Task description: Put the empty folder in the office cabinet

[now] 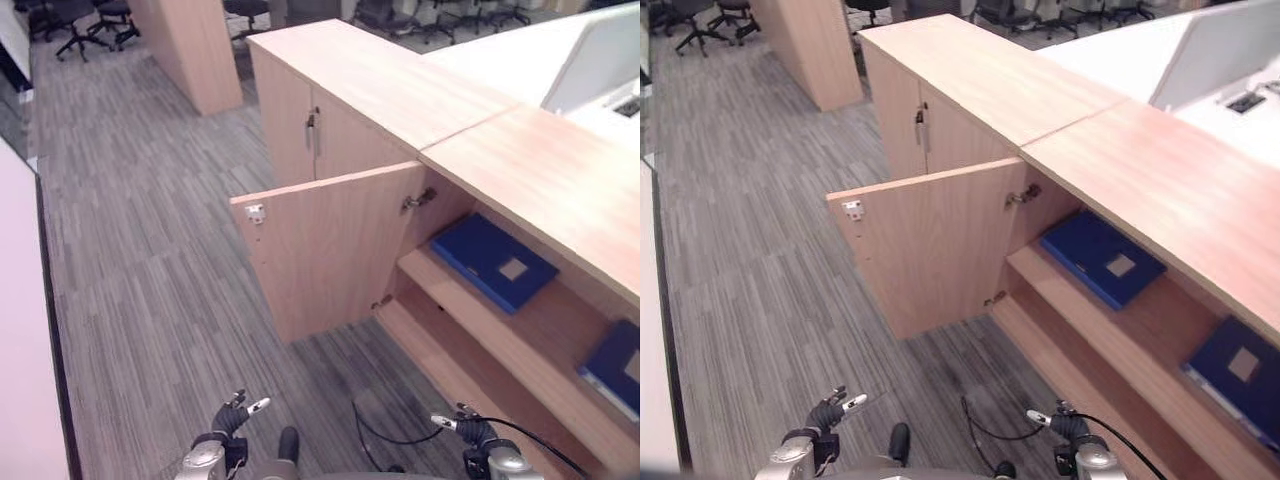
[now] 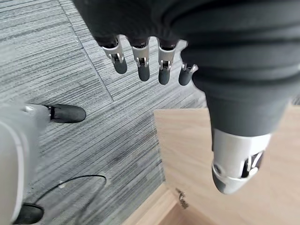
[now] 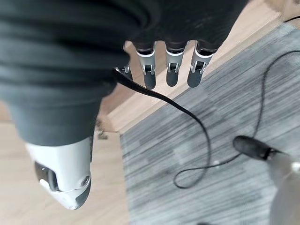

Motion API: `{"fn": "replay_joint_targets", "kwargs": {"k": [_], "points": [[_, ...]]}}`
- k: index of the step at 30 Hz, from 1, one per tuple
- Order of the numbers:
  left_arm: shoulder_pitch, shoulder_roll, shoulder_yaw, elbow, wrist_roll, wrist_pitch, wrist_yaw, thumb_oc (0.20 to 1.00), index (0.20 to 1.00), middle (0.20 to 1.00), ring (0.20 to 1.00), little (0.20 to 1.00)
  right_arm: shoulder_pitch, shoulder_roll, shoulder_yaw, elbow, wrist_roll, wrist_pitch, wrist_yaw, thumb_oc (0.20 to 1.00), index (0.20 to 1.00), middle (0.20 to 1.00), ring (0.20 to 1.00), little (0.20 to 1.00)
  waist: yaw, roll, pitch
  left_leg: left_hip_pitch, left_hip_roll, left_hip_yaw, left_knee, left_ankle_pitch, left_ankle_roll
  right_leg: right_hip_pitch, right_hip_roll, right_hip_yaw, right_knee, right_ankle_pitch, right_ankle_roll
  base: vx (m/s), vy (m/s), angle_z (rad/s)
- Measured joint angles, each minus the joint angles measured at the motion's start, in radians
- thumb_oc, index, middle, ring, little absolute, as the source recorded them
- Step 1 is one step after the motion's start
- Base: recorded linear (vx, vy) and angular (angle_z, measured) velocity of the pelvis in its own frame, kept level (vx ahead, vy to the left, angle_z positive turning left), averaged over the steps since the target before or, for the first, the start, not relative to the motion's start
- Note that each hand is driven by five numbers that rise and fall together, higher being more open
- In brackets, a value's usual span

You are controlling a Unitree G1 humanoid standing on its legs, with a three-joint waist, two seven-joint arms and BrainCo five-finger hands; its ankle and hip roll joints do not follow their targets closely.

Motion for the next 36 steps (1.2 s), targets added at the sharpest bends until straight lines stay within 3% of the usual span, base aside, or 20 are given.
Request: {"fn": "replay_joint_targets", "kwargs": {"k": [1, 3, 6, 7, 8, 9, 10, 12, 13, 15, 18, 22, 29, 36], "points": [[0.003, 0.013, -0.010, -0.002, 0.001, 0.000, 0.002, 1.000, 1.000, 1.000, 1.000, 1.000, -0.005, 0.019, 0.001, -0.003, 0.000, -0.002, 0.000, 1.000, 1.000, 1.000, 1.000, 1.000, 0.004, -0.023, -0.024, -0.003, -0.021, 0.001, 0.000, -0.006, 0.006, -0.003, -0.016, 0.004, 0.008, -0.008, 0.008, 0.04, 0.257, 0.26], [-0.022, 0.035, -0.031, -0.003, 0.002, -0.001, 0.002, 1.000, 1.000, 1.000, 1.000, 1.000, -0.005, 0.053, -0.005, 0.002, 0.001, -0.001, -0.002, 1.000, 1.000, 1.000, 1.000, 1.000, -0.003, -0.031, -0.031, 0.013, -0.045, -0.024, -0.009, -0.017, 0.025, -0.010, -0.049, 0.005, 0.090, -0.015, 0.014, 0.01, 0.162, 0.35], [-0.044, 0.058, -0.029, -0.004, 0.002, -0.002, 0.014, 1.000, 1.000, 1.000, 1.000, 1.000, -0.031, 0.067, -0.006, -0.002, 0.034, -0.002, -0.009, 1.000, 1.000, 1.000, 1.000, 1.000, 0.002, -0.015, -0.024, 0.036, -0.046, -0.023, -0.008, -0.029, 0.044, -0.094, -0.077, 0.040, 0.289, 0.003, 0.035, 0.00, 0.096, 0.03], [-0.044, 0.058, -0.029, -0.004, 0.002, -0.002, 0.014, 1.000, 1.000, 1.000, 1.000, 1.000, -0.031, 0.067, -0.006, -0.002, 0.034, -0.002, -0.009, 1.000, 1.000, 1.000, 1.000, 1.000, 0.002, -0.015, -0.024, 0.036, -0.046, -0.023, -0.008, -0.029, 0.044, -0.094, -0.077, 0.040, 0.289, 0.003, 0.035, 0.01, 0.041, -0.09], [-0.051, 0.081, -0.028, -0.016, 0.001, -0.009, 0.030, 1.000, 1.000, 1.000, 1.000, 1.000, -0.059, 0.069, -0.007, -0.017, 0.076, -0.006, -0.024, 1.000, 1.000, 1.000, 1.000, 1.000, 0.001, -0.006, -0.011, 0.056, -0.051, -0.026, -0.009, -0.040, 0.062, -0.159, -0.100, 0.064, 0.428, 0.007, 0.031, 0.08, 0.030, -0.06], [-0.053, 0.086, -0.028, -0.022, 0.000, -0.010, 0.036, 1.000, 1.000, 1.000, 1.000, 1.000, -0.067, 0.071, -0.007, -0.019, 0.087, -0.012, -0.027, 1.000, 1.000, 1.000, 1.000, 1.000, -0.001, 0.000, -0.006, 0.058, -0.052, -0.029, -0.008, -0.043, 0.069, -0.180, -0.105, 0.072, 0.458, -0.001, 0.041, 0.07, 0.005, -0.02], [-0.060, 0.094, -0.026, -0.030, 0.000, -0.014, 0.042, 1.000, 1.000, 1.000, 1.000, 1.000, -0.074, 0.071, -0.007, -0.022, 0.100, -0.017, -0.028, 1.000, 1.000, 1.000, 1.000, 1.000, 0.001, -0.003, -0.007, 0.059, -0.052, -0.033, -0.008, -0.045, 0.070, -0.186, -0.101, 0.089, 0.449, -0.021, 0.055, 0.12, 0.004, 0.13], [-0.067, 0.108, -0.027, -0.066, 0.000, -0.021, 0.048, 1.000, 1.000, 1.000, 1.000, 1.000, -0.080, 0.072, -0.010, -0.066, 0.118, -0.026, -0.041, 1.000, 1.000, 1.000, 1.000, 1.000, 0.007, -0.017, -0.006, 0.057, -0.053, -0.038, 0.000, -0.046, 0.074, -0.168, -0.066, 0.097, 0.285, -0.022, 0.056, 0.13, -0.014, 0.19], [-0.074, 0.112, -0.030, -0.102, 0.000, -0.020, 0.053, 1.000, 1.000, 1.000, 1.000, 1.000, -0.077, 0.070, -0.010, -0.115, 0.118, -0.028, -0.045, 1.000, 1.000, 1.000, 1.000, 1.000, -0.002, -0.025, -0.005, 0.052, -0.055, -0.058, 0.000, -0.048, 0.067, -0.133, -0.019, 0.125, 0.094, -0.009, 0.062, 0.18, -0.040, 0.29], [-0.072, 0.113, -0.024, -0.131, -0.001, -0.026, 0.061, 1.000, 1.000, 1.000, 1.000, 1.000, -0.078, 0.072, -0.009, -0.127, 0.119, -0.038, -0.045, 1.000, 1.000, 1.000, 1.000, 1.000, 0.002, -0.038, -0.012, 0.077, -0.058, -0.062, -0.009, -0.058, 0.047, -0.088, 0.004, 0.149, 0.007, 0.061, 0.015, 0.12, -0.031, 0.20], [-0.055, 0.108, -0.010, -0.182, -0.003, -0.036, 0.069, 1.000, 1.000, 1.000, 1.000, 1.000, -0.072, 0.062, -0.009, -0.130, 0.118, -0.043, -0.045, 1.000, 1.000, 1.000, 1.000, 1.000, 0.012, -0.004, -0.023, 0.101, -0.030, -0.051, -0.009, -0.075, 0.017, -0.059, 0.032, 0.138, -0.018, 0.072, 0.007, 0.08, -0.004, -0.10], [-0.062, 0.098, 0.014, -0.208, -0.018, -0.042, 0.074, 1.000, 1.000, 1.000, 1.000, 1.000, -0.050, 0.046, -0.005, -0.130, 0.118, -0.042, -0.042, 1.000, 1.000, 1.000, 1.000, 1.000, 0.007, 0.023, -0.037, 0.114, -0.007, -0.049, -0.006, -0.080, 0.006, -0.053, 0.057, 0.140, -0.017, 0.105, -0.003, 0.07, 0.011, -0.02], [-0.181, 0.128, 0.016, -0.213, -0.029, -0.050, 0.086, 1.000, 1.000, 1.000, 1.000, 1.000, -0.033, 0.044, 0.004, -0.132, 0.117, -0.040, -0.019, 1.000, 1.000, 1.000, 1.000, 1.000, -0.028, 0.017, -0.037, 0.140, -0.005, -0.019, 0.000, -0.089, 0.005, -0.039, 0.059, 0.158, -0.017, 0.104, -0.006, 0.04, 0.014, -0.10], [-0.316, 0.229, 0.015, -0.119, -0.080, -0.049, 0.075, 1.000, 1.000, 1.000, 1.000, 1.000, -0.016, 0.046, 0.009, -0.132, 0.117, -0.038, 0.001, 1.000, 1.000, 1.000, 1.000, 1.000, -0.084, 0.013, -0.059, 0.172, -0.004, 0.046, -0.009, -0.116, -0.003, -0.044, 0.051, 0.170, -0.022, 0.096, -0.005, 0.03, 0.011, -0.32]]}}
